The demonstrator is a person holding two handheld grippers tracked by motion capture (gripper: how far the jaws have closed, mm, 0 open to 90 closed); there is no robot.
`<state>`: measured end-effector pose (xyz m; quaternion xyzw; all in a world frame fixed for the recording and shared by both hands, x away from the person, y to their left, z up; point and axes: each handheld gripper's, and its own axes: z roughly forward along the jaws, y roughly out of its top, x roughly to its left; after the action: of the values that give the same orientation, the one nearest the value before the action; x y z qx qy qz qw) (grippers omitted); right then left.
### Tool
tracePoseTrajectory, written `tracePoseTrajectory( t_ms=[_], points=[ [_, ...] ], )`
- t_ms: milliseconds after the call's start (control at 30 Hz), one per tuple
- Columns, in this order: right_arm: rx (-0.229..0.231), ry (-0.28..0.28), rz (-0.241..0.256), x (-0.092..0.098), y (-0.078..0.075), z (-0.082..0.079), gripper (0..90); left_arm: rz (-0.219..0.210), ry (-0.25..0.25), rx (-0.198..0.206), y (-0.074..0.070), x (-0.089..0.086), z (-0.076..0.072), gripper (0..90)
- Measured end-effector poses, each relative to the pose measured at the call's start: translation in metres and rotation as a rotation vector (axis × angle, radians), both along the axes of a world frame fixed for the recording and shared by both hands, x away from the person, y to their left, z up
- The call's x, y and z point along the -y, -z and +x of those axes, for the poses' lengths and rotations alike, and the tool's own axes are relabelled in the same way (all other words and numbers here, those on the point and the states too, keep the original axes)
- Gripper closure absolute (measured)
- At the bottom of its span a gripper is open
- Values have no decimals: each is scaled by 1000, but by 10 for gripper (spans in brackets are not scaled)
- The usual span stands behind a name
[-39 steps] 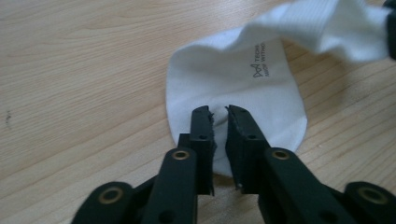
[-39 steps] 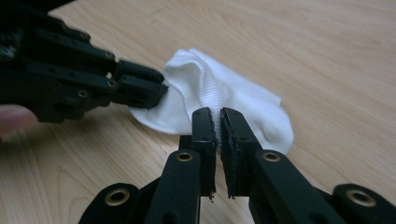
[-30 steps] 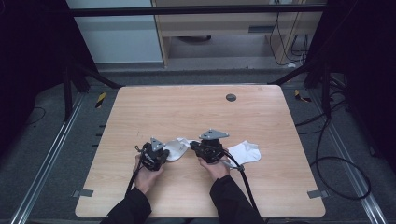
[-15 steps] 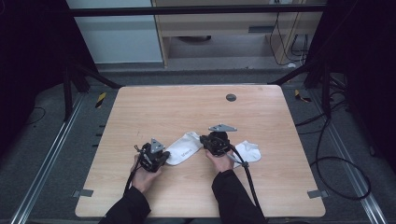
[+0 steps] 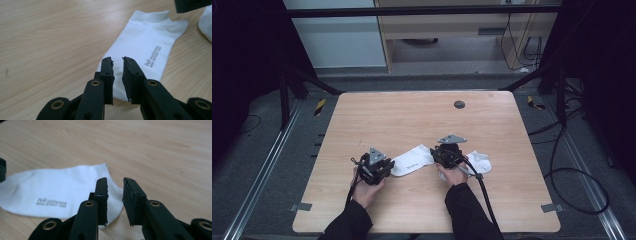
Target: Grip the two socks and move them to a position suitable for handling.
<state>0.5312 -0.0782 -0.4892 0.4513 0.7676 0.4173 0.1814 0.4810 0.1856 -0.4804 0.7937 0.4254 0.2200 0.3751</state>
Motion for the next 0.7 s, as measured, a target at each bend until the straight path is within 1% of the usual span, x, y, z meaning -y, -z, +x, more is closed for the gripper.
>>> tracePoseTrajectory(
  t_ms=[33, 67, 100, 133, 167, 200, 233, 267, 433, 500, 567, 667, 700],
  points=[
    [0, 0, 0, 0, 0, 0, 761, 6, 1, -5, 1, 2, -1, 782],
    [-28, -12, -21, -1, 6, 1, 782, 13, 1, -14, 2, 3, -2, 786],
    [-28, -12, -21, -1, 6, 1, 782, 23, 0, -21, 4, 4, -3, 786],
    [-44, -28, -39, -2, 10, 2, 803, 44, -2, -36, 7, 4, -3, 789],
    [-49, -28, -44, -3, 12, 2, 817, 53, -3, -40, 9, 3, -3, 791],
    [-53, -34, -48, -2, 13, 2, 828, 53, -3, -40, 9, 3, -3, 794],
    [-60, -39, -50, -3, 13, 1, 833, 72, -9, -50, 11, 3, -1, 797],
    [-63, -38, -57, -3, 13, 0, 837, 77, -10, -51, 12, 2, 0, 798],
    [-60, -59, -49, -2, 15, -8, 844, 93, -30, -59, 16, -2, 6, 800],
    [-66, -63, -49, -2, 15, -12, 844, 90, -33, -52, 16, -3, 7, 799],
    [-70, -69, -62, -2, 14, -15, 844, 87, -41, -49, 17, -4, 9, 797],
    [-77, -69, -65, -2, 13, -19, 844, 87, -39, -43, 17, -4, 9, 796],
    [-82, -72, -64, 0, 13, -23, 843, 90, -40, -36, 18, -3, 9, 795]
  ],
)
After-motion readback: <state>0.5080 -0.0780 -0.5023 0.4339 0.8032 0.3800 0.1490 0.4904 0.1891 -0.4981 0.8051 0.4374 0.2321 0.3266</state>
